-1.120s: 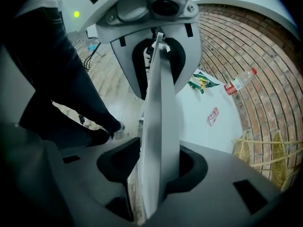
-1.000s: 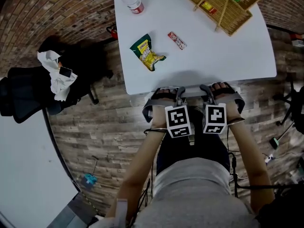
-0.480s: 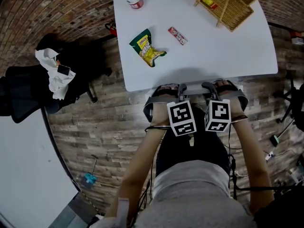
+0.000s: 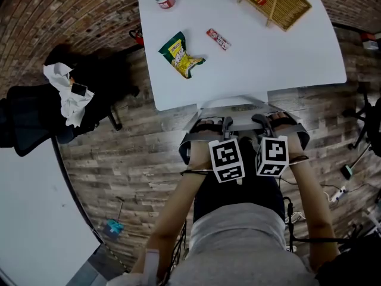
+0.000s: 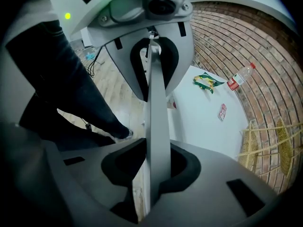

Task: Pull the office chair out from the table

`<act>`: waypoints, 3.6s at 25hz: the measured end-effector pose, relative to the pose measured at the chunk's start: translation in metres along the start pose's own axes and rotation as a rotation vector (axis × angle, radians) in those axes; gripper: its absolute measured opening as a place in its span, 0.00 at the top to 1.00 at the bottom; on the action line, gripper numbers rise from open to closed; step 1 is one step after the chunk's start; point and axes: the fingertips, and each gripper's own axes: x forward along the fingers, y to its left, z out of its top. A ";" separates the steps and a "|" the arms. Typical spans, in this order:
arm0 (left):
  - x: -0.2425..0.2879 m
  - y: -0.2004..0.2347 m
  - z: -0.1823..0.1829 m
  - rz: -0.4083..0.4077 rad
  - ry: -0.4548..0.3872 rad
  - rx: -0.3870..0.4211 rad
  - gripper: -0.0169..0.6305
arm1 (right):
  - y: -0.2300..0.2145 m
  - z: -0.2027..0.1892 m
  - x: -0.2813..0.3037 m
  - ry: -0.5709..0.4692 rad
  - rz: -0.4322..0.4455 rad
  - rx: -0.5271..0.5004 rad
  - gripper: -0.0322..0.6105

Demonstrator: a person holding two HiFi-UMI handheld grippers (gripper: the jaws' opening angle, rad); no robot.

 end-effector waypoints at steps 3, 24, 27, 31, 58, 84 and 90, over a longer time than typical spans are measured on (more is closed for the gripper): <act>-0.004 -0.022 0.000 -0.004 0.007 -0.001 0.84 | 0.023 0.001 -0.005 -0.012 0.006 0.002 0.81; -0.046 -0.241 0.017 0.004 0.055 -0.130 0.84 | 0.237 -0.002 -0.058 -0.043 0.067 -0.057 0.81; -0.051 -0.264 0.018 0.002 0.056 -0.142 0.84 | 0.259 0.001 -0.065 -0.062 0.079 -0.059 0.81; -0.056 -0.283 0.014 0.007 0.053 -0.142 0.84 | 0.278 0.005 -0.068 -0.067 0.081 -0.054 0.81; -0.236 -0.149 0.047 0.437 -0.708 -0.606 0.74 | 0.131 0.077 -0.247 -0.891 -0.345 0.660 0.91; -0.289 -0.092 0.046 0.683 -0.939 -0.822 0.93 | 0.083 0.077 -0.278 -1.039 -0.543 0.892 0.93; -0.288 -0.093 0.046 0.699 -0.929 -0.832 0.93 | 0.084 0.071 -0.279 -1.037 -0.548 0.909 0.93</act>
